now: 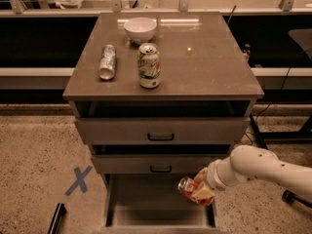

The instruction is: Place coke can into bottom drawer

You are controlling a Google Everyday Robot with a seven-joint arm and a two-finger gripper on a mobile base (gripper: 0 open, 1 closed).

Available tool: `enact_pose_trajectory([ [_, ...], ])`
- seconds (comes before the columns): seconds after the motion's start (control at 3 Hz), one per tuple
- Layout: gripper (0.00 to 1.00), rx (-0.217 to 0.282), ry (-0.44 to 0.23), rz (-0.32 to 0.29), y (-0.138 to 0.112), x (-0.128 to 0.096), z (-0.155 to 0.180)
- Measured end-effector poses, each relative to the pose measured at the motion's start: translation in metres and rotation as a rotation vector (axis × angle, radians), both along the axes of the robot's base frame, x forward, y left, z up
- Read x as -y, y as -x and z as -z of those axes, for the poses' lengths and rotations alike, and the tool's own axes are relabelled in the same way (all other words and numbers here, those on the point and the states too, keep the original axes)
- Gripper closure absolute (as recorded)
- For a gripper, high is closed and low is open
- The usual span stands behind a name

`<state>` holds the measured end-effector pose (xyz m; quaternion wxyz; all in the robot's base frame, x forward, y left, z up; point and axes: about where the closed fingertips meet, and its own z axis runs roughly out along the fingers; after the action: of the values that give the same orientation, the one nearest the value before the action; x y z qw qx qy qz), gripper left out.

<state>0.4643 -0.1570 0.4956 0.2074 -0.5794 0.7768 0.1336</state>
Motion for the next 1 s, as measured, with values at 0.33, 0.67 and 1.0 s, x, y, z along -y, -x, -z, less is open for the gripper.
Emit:
enact_pose_trajectory([
  [0.33,1.00,-0.005,-0.060,0.020,0.001,0.032,0.069],
  [0.67,1.00,-0.047,-0.098,-0.002,0.018,0.020,0.105],
  [1.0,1.00,-0.047,-0.099,-0.001,0.018,0.020,0.105],
])
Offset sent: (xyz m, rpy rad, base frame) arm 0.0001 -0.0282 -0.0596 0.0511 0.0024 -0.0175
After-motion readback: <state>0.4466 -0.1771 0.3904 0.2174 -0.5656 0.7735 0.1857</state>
